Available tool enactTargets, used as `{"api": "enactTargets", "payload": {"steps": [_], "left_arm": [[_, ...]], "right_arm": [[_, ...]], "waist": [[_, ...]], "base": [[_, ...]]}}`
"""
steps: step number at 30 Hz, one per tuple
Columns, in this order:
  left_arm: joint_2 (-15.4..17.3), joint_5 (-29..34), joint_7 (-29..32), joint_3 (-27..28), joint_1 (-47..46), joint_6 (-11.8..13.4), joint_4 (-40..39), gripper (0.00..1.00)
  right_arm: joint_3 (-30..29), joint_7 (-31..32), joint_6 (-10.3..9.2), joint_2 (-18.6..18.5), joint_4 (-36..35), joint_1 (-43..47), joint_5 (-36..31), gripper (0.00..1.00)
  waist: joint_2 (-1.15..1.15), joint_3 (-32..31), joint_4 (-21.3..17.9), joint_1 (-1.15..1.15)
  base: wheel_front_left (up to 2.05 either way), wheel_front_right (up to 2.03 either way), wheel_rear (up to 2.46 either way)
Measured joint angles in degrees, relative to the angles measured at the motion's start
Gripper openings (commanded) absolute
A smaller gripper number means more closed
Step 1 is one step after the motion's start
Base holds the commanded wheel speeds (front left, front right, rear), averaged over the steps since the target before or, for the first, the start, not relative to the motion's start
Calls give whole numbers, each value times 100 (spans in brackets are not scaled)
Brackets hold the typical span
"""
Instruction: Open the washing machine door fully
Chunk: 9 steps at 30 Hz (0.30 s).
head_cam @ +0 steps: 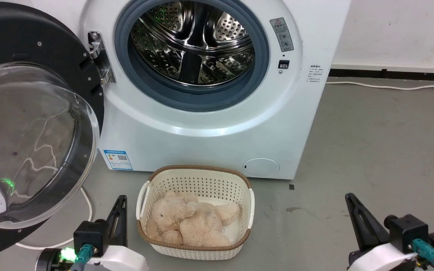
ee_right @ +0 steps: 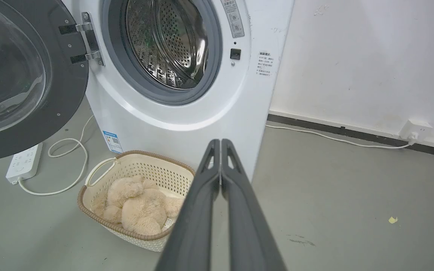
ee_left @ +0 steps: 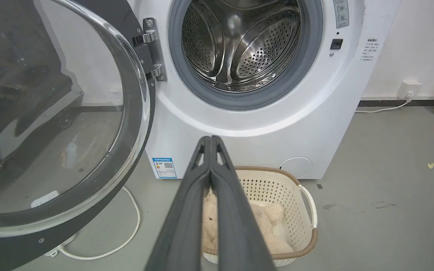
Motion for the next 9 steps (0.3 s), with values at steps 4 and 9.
{"api": "enactTargets", "payload": {"steps": [4,9], "left_arm": [[-58,49,48,30,-5,-42,-2,0],[-103,99,99,93,-61,-88,-5,0]], "right_arm": [[8,52,0,0,2,-66,-8,0],[18,102,0,0,4,-88,-9,0]], "waist": [[0,4,-8,0],[0,8,-19,0]], "base": [[0,0,0],[0,0,0]]}}
